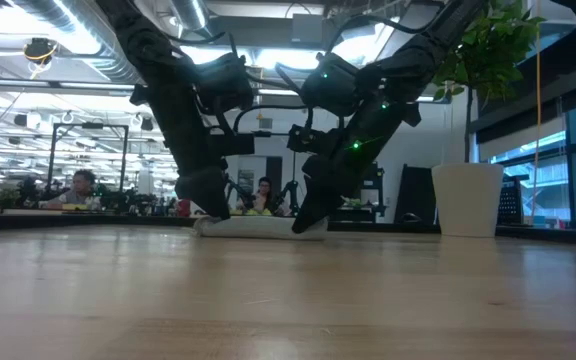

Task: Roll microfiber towels into tight, uniform cylinder then place into a basket
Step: Roll the gray towel

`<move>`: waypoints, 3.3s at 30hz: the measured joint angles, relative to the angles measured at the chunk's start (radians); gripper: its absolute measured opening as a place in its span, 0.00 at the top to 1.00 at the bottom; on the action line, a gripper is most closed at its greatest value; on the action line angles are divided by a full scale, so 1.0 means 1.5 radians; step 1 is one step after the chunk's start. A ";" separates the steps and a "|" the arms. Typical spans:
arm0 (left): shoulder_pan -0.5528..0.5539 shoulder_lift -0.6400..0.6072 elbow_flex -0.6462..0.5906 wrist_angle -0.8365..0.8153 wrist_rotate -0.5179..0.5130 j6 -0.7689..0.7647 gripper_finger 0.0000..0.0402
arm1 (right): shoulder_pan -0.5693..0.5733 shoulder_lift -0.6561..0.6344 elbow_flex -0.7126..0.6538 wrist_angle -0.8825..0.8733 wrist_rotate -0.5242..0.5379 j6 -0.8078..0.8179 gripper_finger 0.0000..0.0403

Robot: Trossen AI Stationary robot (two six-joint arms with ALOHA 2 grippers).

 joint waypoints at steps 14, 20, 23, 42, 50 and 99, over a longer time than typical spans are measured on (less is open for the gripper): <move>-0.098 -0.003 0.001 -0.042 -0.016 -0.088 1.00 | 0.062 0.001 -0.002 -0.010 -0.048 0.002 0.59; -0.141 -0.004 0.001 -0.052 -0.017 -0.136 1.00 | 0.096 0.001 -0.003 -0.012 -0.049 0.032 0.59; -0.155 -0.004 0.001 -0.053 -0.018 -0.139 1.00 | 0.108 0.001 -0.003 -0.012 -0.049 0.035 0.59; -0.167 -0.002 0.002 -0.052 -0.084 -0.173 0.85 | 0.116 0.002 -0.004 -0.004 -0.050 0.055 0.59; -0.166 -0.034 0.081 -0.204 -0.083 -0.169 0.84 | 0.114 0.003 -0.003 0.004 -0.055 0.055 0.59; -0.296 -0.089 -0.023 -0.080 -0.145 0.001 0.70 | 0.114 0.003 -0.004 0.013 -0.051 0.053 0.59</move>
